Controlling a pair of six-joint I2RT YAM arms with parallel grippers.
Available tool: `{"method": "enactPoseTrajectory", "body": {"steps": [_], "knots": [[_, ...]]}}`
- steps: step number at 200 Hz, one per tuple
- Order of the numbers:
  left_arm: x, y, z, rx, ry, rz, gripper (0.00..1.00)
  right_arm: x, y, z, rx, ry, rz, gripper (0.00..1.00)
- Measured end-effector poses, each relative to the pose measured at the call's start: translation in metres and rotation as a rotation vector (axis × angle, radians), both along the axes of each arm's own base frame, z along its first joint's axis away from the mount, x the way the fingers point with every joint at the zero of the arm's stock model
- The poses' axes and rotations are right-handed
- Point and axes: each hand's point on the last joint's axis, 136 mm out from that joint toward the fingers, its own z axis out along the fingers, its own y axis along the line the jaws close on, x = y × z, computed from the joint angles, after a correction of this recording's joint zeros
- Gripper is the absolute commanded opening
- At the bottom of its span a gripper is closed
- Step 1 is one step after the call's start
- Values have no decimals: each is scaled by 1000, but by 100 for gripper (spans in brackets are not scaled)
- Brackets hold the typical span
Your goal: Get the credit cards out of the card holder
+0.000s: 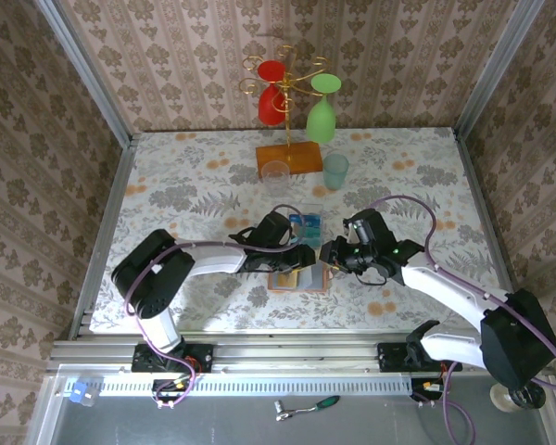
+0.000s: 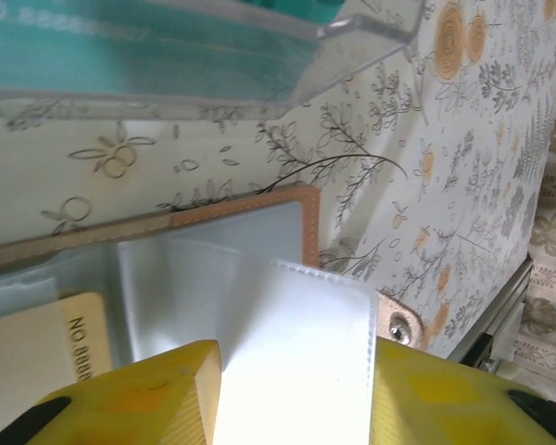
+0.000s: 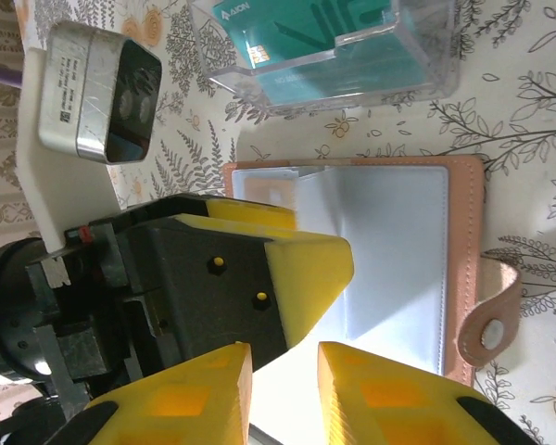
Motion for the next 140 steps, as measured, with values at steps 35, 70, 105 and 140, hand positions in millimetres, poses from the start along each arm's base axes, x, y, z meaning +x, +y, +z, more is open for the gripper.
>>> {"method": "enactPoseTrajectory", "body": {"steps": [35, 70, 105, 140], "knots": [[2, -5, 4, -14, -4, -6, 48, 1, -3, 0, -8, -2, -11, 29], [0, -6, 2, -15, 7, -15, 52, -2, -6, -3, -19, 13, -11, 32], [2, -12, 10, -41, 1, -27, 53, -6, -9, 1, -24, 8, -13, 34], [6, -17, 18, -68, -20, -29, 53, -8, -11, 5, -25, -3, -13, 34]]}}
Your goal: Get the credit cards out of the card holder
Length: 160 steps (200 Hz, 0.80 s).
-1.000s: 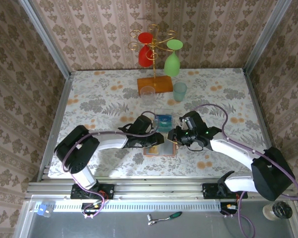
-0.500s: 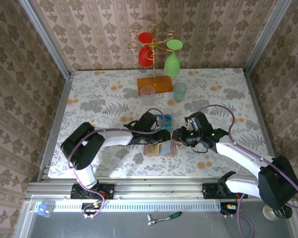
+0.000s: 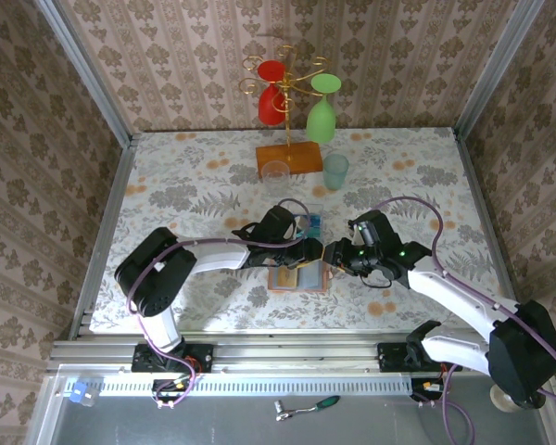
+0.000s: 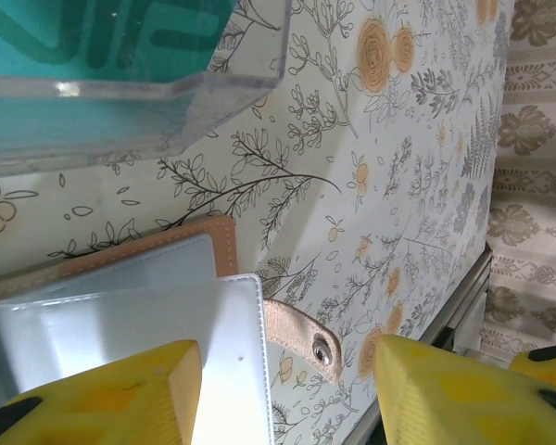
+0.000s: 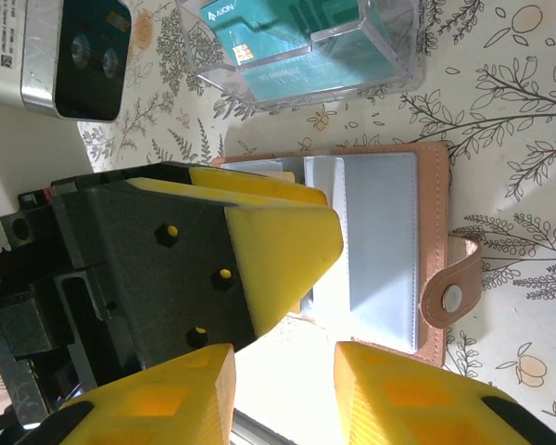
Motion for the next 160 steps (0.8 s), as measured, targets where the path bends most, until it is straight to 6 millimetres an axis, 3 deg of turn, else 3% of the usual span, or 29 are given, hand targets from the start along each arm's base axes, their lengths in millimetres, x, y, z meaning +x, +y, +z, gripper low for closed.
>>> {"method": "enactPoseTrajectory", "body": {"steps": [42, 72, 119, 160], "knots": [[2, 4, 3, -6, -10, 12, 52, 0, -1, -3, -10, 3, 7, 34], [7, 17, 12, -15, -28, 44, 52, 1, 1, -10, -18, 25, 9, 34], [10, 46, 15, -7, -44, 106, 50, 7, 7, -24, -23, 55, 20, 33], [7, 80, 3, 41, -30, 172, 43, 14, 27, -24, -12, 63, 62, 22]]}}
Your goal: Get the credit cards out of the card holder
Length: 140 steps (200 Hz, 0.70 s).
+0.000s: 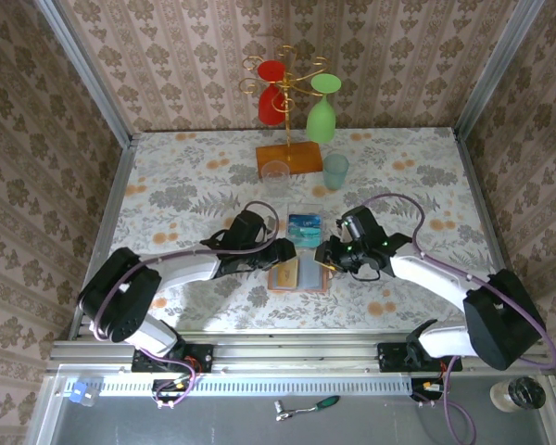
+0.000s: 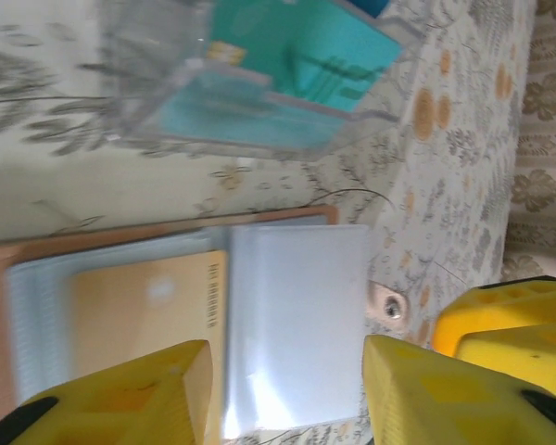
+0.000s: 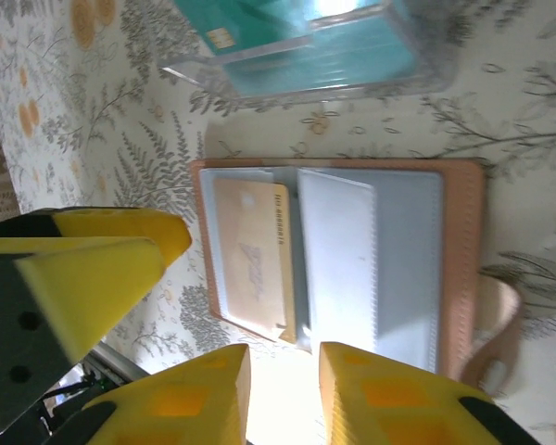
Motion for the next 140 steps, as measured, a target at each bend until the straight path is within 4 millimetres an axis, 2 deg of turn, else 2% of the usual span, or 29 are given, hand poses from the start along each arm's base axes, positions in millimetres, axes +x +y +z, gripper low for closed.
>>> {"method": "enactPoseTrajectory", "body": {"steps": [31, 63, 140], "knots": [[-2, 26, -11, 40, 13, 51, 40, 3, 24, -1, 8, -1, 54, 22], [-3, 43, -14, 61, 17, 79, 38, 2, 42, -14, -6, 24, 97, 22], [-15, 56, -30, 96, 49, 83, 35, -1, 39, -57, -84, 101, 99, 21]]}}
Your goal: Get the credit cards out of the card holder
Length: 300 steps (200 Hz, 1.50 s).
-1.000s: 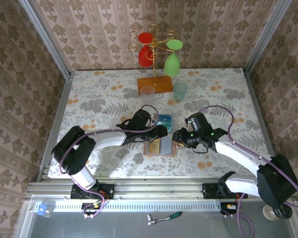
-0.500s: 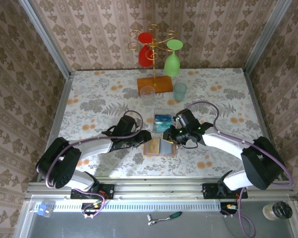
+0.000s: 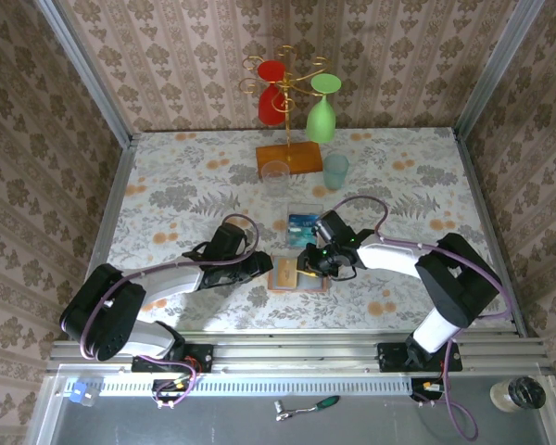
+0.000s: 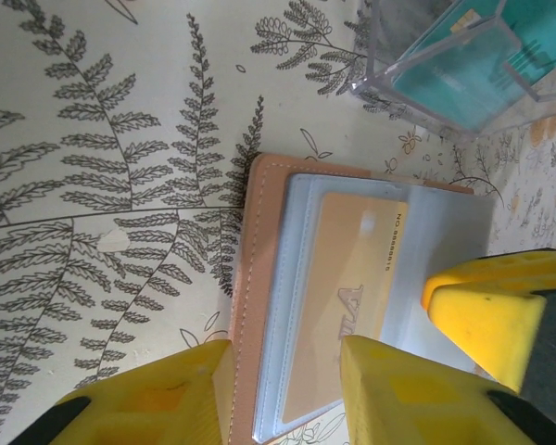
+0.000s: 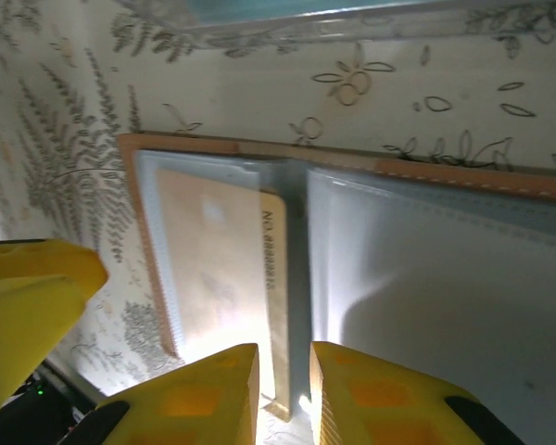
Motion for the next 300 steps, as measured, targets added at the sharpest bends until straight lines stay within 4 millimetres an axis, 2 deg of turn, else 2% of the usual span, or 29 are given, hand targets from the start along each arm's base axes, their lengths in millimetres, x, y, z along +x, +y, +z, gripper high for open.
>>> {"method": "enactPoseTrajectory", "body": {"steps": [36, 111, 173, 195, 213, 248, 277, 300], "knots": [[0, 0, 0, 0, -1, -1, 35, -3, -10, -12, -49, 2, -12, 21], [0, 0, 0, 1, -11, -16, 32, -4, -14, -10, -72, -12, -4, 21], [8, 1, 7, -2, -39, 0, 30, -6, -13, 19, -36, -62, -2, 22], [14, 4, 22, -11, -97, 26, 30, -7, -15, 25, -50, -63, -3, 22], [19, 10, 37, -7, -150, 53, 30, -6, -19, 33, -71, -73, -5, 22], [28, 27, 58, 32, -227, 115, 32, -6, -27, 62, -77, -132, -17, 23], [29, 39, 67, 59, -261, 158, 33, -8, -33, 84, -63, -185, -38, 23], [31, 46, 67, 87, -276, 176, 33, -10, -36, 88, -62, -199, -48, 23]]}}
